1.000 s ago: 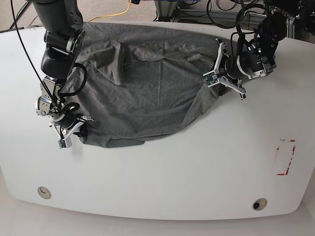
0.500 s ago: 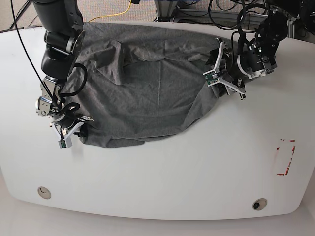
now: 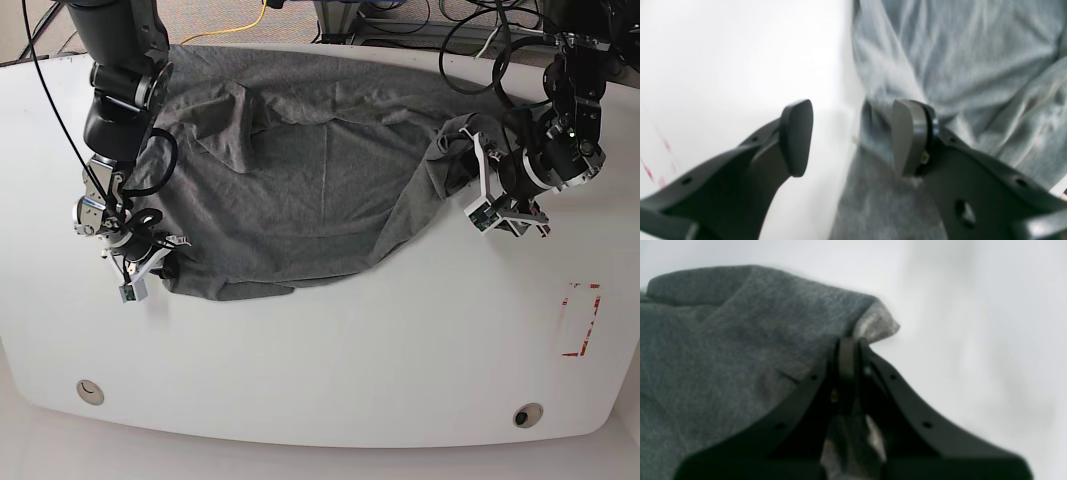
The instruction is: Layout the t-shirt on the table in an organized manner, then fold the t-shirt properly
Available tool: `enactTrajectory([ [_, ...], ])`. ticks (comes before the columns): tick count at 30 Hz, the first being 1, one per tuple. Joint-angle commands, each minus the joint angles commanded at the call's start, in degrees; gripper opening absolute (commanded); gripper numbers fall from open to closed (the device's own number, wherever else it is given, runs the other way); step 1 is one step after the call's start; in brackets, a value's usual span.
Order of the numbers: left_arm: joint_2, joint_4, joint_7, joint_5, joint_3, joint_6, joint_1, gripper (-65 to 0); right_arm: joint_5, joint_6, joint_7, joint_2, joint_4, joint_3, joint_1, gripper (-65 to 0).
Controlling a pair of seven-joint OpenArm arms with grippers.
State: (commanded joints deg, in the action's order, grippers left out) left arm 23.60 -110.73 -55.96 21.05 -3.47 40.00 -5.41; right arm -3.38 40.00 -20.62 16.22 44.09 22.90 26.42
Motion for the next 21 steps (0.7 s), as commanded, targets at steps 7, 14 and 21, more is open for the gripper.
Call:
enactTrajectory([
  [7, -1.9, 4.6, -6.9, 10.0, -5.4, 0.0, -0.1, -30.1, 0.0, 0.00, 0.0, -0.1, 0.0, 0.0, 0.0, -65.0],
  [14, -2.7, 8.7, -12.6, 15.4, -8.9, 0.0, -1.4, -30.1, 0.0, 0.00, 0.0, -0.1, 0.0, 0.0, 0.0, -65.0],
  [21, -2.7, 8.8, -12.6, 17.7, -8.0, 0.0, -4.0, -30.1, 0.0, 0.00, 0.0, -0.1, 0.0, 0.0, -0.1, -65.0],
])
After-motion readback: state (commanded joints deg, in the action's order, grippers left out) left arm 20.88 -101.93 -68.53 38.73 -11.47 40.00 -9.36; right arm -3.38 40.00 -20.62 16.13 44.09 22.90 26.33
